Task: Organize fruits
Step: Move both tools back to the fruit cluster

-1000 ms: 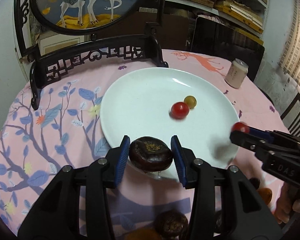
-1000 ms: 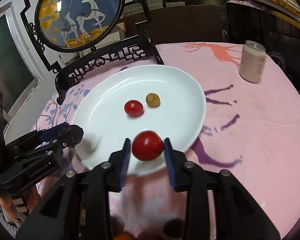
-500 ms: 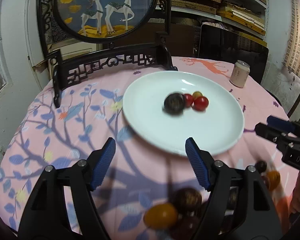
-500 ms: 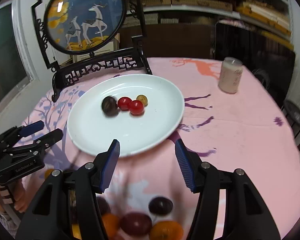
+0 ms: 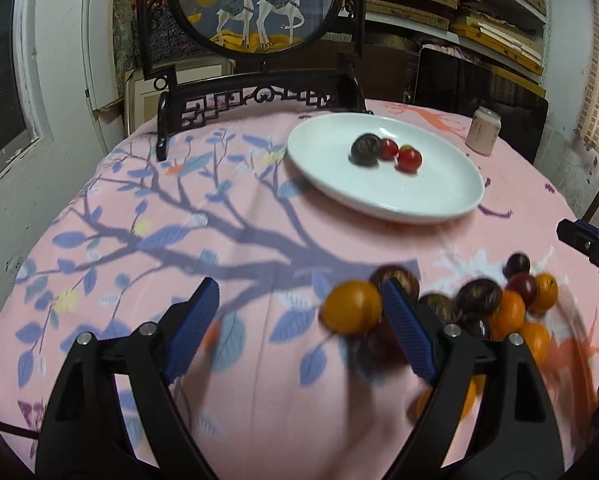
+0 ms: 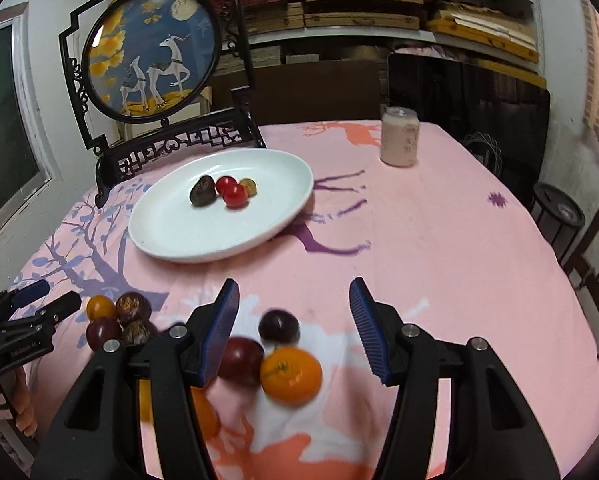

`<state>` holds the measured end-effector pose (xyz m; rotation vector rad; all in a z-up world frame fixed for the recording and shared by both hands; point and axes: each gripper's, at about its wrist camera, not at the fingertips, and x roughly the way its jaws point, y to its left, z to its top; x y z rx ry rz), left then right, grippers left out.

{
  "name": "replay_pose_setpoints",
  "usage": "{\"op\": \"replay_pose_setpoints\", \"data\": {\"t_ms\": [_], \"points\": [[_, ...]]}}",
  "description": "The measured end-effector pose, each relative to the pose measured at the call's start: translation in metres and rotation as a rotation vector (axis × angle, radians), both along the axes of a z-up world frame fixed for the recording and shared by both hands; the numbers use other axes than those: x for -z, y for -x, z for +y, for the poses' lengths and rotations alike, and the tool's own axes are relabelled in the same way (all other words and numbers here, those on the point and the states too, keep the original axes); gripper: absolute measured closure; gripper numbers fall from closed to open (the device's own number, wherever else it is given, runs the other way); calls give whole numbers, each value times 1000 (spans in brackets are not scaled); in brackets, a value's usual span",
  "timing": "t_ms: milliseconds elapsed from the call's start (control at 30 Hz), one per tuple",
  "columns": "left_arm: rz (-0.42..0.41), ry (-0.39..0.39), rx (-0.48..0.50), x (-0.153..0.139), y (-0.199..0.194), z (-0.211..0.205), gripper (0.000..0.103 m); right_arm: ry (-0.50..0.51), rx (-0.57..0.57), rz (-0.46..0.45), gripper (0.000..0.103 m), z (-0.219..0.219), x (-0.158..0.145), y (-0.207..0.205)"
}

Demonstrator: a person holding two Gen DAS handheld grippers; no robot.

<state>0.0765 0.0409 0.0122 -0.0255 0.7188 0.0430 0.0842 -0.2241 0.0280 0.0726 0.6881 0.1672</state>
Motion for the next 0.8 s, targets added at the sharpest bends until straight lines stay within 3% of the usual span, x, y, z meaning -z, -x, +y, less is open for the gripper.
{"op": "replay_pose_setpoints", "data": {"t_ms": [433,800], "points": [[11,-12,-5,4,9,0,12,19,11,10,44,1,5,7],[31,19,-12,6,11,13,10,-35,-74,69,42,1,14,27]]}}
